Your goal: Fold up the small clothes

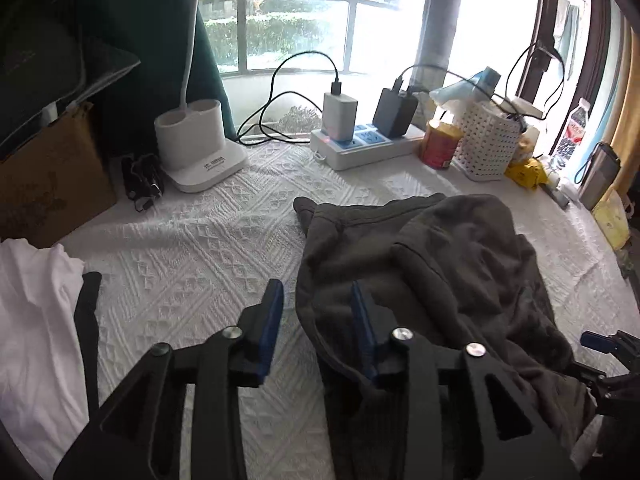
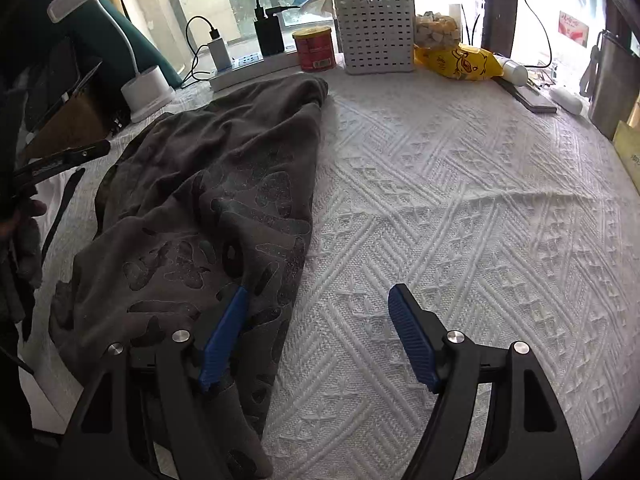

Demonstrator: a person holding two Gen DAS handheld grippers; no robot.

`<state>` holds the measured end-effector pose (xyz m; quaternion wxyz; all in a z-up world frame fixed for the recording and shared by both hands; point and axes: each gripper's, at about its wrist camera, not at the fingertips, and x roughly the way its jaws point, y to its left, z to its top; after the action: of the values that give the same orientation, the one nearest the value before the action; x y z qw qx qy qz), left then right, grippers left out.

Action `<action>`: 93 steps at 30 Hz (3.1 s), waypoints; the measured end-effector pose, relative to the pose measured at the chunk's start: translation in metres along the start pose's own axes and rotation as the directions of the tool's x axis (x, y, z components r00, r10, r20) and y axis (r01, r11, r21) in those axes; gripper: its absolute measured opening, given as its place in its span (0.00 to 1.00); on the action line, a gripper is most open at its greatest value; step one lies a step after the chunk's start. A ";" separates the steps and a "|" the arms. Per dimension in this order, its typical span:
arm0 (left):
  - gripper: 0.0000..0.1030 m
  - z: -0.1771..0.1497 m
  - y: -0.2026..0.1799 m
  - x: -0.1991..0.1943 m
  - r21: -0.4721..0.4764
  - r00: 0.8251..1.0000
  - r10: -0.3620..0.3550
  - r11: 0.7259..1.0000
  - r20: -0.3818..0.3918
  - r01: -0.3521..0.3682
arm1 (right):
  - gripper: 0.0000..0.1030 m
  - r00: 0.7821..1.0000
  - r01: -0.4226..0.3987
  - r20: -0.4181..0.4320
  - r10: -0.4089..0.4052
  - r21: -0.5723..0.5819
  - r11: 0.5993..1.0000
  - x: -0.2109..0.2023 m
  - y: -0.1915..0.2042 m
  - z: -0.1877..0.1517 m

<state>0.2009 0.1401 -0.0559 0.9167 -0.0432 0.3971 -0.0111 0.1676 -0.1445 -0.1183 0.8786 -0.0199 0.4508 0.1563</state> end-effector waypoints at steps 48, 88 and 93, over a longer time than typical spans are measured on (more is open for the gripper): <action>0.10 -0.131 -0.048 -0.078 0.111 0.942 -0.255 0.953 -0.218 0.283 | 0.75 1.000 0.006 -0.007 -0.007 -0.066 0.998 -0.026 0.023 -0.059; 0.54 0.028 -0.019 0.092 0.276 0.991 0.111 0.957 -0.069 -0.088 | 0.75 1.000 -0.012 0.022 0.012 -0.011 1.000 0.033 -0.025 0.067; 0.54 0.048 0.007 0.117 0.254 0.984 0.167 0.956 -0.062 -0.147 | 0.75 1.000 -0.009 -0.001 0.009 -0.010 1.000 0.046 -0.027 0.076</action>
<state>0.3155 0.1439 -0.1087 0.8956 0.1038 0.4324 0.0105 0.2600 -0.1456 -0.1127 0.8776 -0.0226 0.4504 0.1626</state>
